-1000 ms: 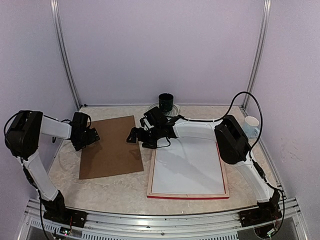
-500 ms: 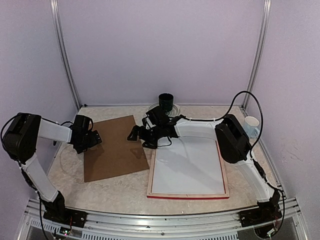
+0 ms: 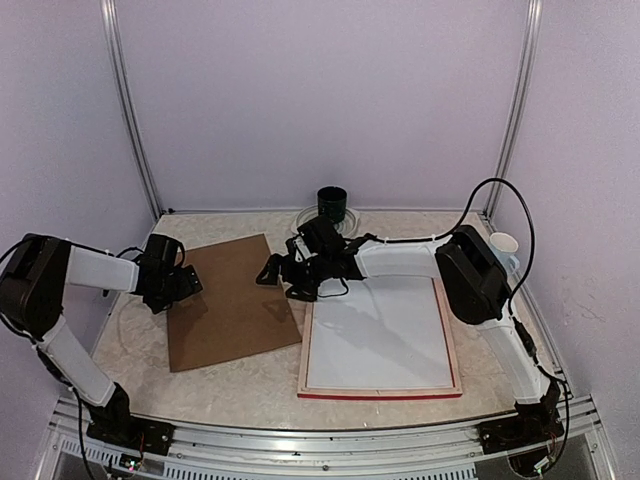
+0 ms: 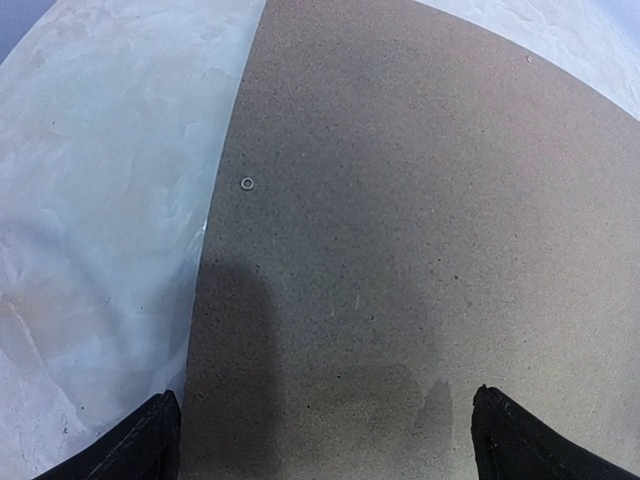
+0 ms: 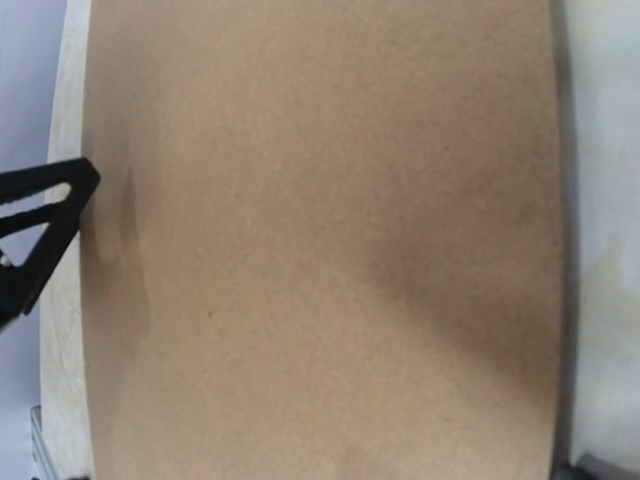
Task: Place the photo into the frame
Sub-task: Pick up the backboard from the center of the board.
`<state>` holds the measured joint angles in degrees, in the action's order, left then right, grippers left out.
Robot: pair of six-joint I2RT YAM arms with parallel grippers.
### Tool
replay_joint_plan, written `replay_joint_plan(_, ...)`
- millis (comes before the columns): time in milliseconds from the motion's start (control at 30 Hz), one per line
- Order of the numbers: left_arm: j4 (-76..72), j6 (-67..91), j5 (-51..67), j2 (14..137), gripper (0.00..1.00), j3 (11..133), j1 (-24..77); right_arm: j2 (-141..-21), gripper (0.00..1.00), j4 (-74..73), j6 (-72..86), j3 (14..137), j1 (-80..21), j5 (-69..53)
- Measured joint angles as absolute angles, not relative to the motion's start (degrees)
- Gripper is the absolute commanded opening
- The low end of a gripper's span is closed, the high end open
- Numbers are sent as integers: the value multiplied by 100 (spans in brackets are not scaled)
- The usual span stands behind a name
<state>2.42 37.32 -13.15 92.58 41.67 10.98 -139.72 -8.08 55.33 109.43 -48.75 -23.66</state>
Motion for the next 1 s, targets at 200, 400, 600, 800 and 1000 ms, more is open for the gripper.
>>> replay_joint_plan(200,360,3760,-1527,9002,99,4160,1098,-13972,99,-731,5537,10916,-4912,-2519)
replay_joint_plan(400,460,3769,-1745,8930,99,4156,1098,-13970,99,-698,5540,10892,-4993,-2670)
replay_joint_plan(600,473,3815,-1699,8930,99,4040,1098,-13782,99,-467,5548,10560,-5015,-2757)
replay_joint_plan(800,478,3879,-1581,8827,99,3865,1100,-13338,99,-314,5548,10178,-5072,-2794)
replay_joint_plan(1000,473,4001,-1428,8523,99,3686,1262,-12661,99,-60,5533,9526,-5094,-2781)
